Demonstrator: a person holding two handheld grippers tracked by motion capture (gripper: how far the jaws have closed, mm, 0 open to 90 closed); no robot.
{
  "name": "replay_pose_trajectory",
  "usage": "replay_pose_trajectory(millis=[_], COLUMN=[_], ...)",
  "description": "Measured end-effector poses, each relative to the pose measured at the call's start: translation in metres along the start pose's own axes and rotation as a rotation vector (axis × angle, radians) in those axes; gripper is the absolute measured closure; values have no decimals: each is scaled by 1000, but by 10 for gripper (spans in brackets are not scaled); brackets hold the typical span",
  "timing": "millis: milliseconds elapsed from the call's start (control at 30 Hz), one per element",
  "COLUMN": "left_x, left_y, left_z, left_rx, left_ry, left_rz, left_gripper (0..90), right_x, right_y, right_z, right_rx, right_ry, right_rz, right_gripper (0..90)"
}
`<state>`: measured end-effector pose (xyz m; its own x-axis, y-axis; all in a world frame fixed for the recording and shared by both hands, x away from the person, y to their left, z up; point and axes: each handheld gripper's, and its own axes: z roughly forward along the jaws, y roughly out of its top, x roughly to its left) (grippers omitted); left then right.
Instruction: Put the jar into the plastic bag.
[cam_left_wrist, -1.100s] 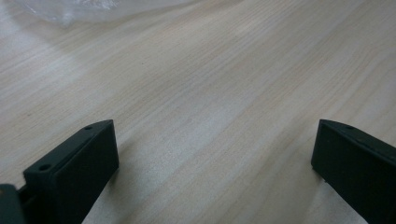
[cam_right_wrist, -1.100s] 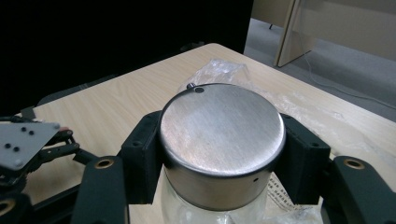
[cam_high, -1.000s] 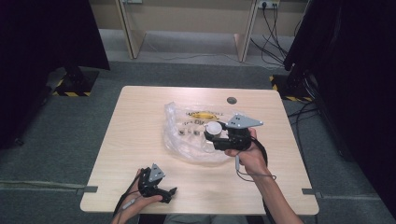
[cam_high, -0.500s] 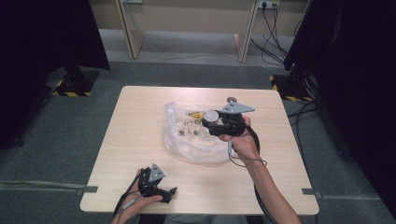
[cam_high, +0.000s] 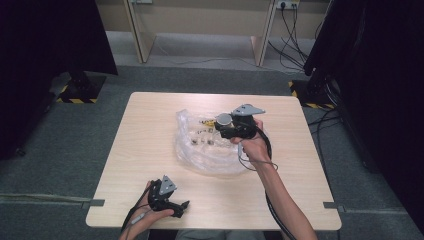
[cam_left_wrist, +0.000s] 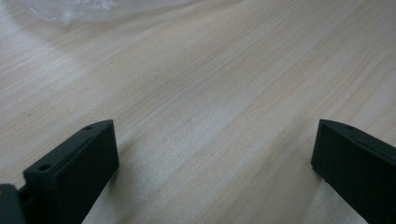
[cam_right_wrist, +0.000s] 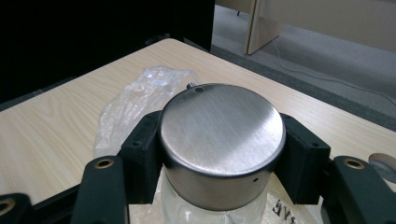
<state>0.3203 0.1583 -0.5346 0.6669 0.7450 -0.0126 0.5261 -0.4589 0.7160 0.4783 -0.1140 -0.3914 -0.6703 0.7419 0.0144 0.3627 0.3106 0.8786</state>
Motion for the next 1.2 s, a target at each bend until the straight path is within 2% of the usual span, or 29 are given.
replay_pose_trajectory(millis=[367, 833, 900, 1200], left_x=[0, 0, 1, 0], left_y=[0, 0, 0, 0], left_z=[0, 0, 0, 0], left_rx=[0, 0, -4, 1], left_ry=[-1, -2, 11, -3], left_rz=[-2, -3, 13, -2], left_gripper=[0, 0, 0, 0], right_x=[-7, -15, -16, -19], right_y=[-7, -19, -20, -28], right_z=[27, 58, 61, 75], right_rx=[33, 69, 75, 97], right_ry=[-57, -99, -105, -124], right_rz=[9, 35, 39, 59], right_gripper=[401, 401, 401, 401])
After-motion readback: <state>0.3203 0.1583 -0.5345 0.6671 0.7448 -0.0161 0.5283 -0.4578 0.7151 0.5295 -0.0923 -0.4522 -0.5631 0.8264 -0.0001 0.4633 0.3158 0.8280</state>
